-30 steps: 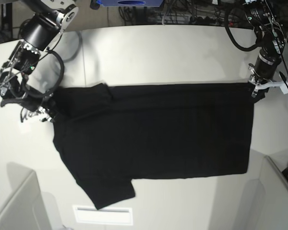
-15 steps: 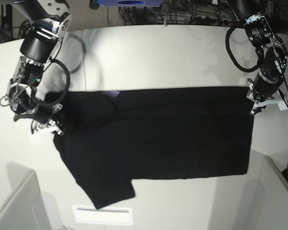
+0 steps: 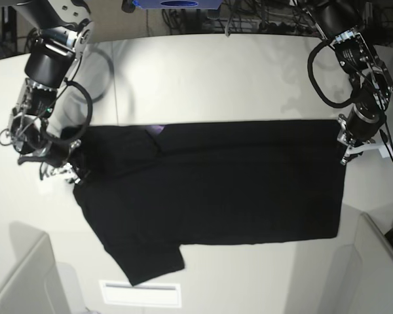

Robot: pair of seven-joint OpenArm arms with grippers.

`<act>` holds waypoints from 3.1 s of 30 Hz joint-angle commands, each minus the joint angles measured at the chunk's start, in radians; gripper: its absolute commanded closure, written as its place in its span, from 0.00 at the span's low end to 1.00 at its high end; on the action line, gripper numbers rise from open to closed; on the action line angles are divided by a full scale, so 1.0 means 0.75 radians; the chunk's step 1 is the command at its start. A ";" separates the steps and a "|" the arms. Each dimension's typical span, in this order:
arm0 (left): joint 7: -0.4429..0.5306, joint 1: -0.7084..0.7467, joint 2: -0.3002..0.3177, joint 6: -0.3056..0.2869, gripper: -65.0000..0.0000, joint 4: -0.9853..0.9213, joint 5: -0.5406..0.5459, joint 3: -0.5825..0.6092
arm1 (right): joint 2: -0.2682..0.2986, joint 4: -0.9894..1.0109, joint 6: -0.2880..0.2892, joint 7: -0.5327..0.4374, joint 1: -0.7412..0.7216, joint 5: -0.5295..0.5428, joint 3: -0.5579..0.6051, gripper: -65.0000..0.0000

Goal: Fold the T-shirt properly
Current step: 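Drag the shirt toward the robot base with both grippers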

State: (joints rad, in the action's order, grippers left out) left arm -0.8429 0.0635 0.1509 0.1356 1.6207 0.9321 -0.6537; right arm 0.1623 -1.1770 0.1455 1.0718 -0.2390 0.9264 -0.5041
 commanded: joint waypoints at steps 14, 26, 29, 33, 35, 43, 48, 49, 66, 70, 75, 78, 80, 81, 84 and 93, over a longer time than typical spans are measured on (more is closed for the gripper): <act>0.030 0.148 0.004 -0.010 0.00 0.254 0.029 -0.032 | -0.087 -0.690 -0.070 -0.104 0.316 0.036 -0.294 0.47; 0.106 0.280 -0.139 -0.090 0.03 -0.002 0.139 -0.210 | -0.346 -0.739 -0.109 -0.104 0.569 0.030 -0.497 0.47; 0.108 0.248 -0.098 -0.090 0.12 -0.075 0.139 -0.204 | -0.346 -0.686 -0.109 -0.106 0.571 0.030 -0.505 0.47; 0.104 0.188 -0.077 -0.090 0.17 -0.133 0.094 -0.204 | -0.346 -0.635 -0.109 -0.201 0.588 0.030 -0.501 0.47; 0.106 0.148 -0.075 -0.090 0.17 -0.143 -0.014 -0.179 | -0.350 -0.610 -0.109 -0.282 0.596 0.030 -0.497 0.48; 0.108 0.090 -0.081 -0.098 0.18 -0.184 -0.125 -0.148 | -0.342 -0.463 -0.136 -0.360 0.532 0.030 -0.497 0.48; 0.106 0.086 -0.079 -0.098 0.44 -0.186 -0.125 -0.148 | -0.342 -0.361 -0.191 -0.366 0.449 0.030 -0.495 0.48; 0.106 0.084 -0.079 -0.098 0.50 -0.186 -0.127 -0.148 | -0.342 -0.344 -0.191 -0.366 0.434 0.030 -0.495 0.48; 0.102 0.078 -0.073 -0.098 1.00 -0.186 -0.129 -0.148 | -0.219 -0.091 -0.248 -0.522 0.363 0.030 -0.323 0.58; 0.102 0.082 -0.073 -0.098 1.00 -0.186 -0.129 -0.148 | -0.215 -0.101 -0.238 -0.534 0.385 0.032 -0.323 0.99; 0.090 0.115 -0.051 -0.100 1.00 -0.171 -0.127 -0.148 | -0.215 -0.148 -0.240 -0.526 0.404 0.036 -0.325 1.00; 0.026 0.143 -0.010 -0.100 1.00 -0.171 -0.123 -0.148 | -0.219 -0.224 -0.248 -0.526 0.455 0.036 -0.325 1.00; 0.012 0.182 0.017 -0.104 1.00 -0.169 -0.123 -0.150 | -0.219 -0.273 -0.248 -0.522 0.498 0.036 -0.317 1.00; 0.012 0.205 0.027 -0.125 1.00 -0.167 -0.123 -0.150 | -0.219 -0.297 -0.248 -0.507 0.518 0.036 -0.315 1.00; 0.010 0.274 0.035 -0.204 1.00 -0.120 -0.123 -0.150 | -0.219 -0.361 -0.248 -0.428 0.565 0.036 -0.325 1.00; 0.010 0.532 0.033 -0.239 1.00 0.144 -0.123 -0.163 | -0.260 -0.641 -0.248 -0.321 0.751 0.038 -0.327 1.00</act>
State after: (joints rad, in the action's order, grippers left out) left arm -0.8497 0.4587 0.1608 -0.0387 1.7115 0.8368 -0.7685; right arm -0.0418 -1.6386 -0.0452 0.8360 0.3248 0.9375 -0.7456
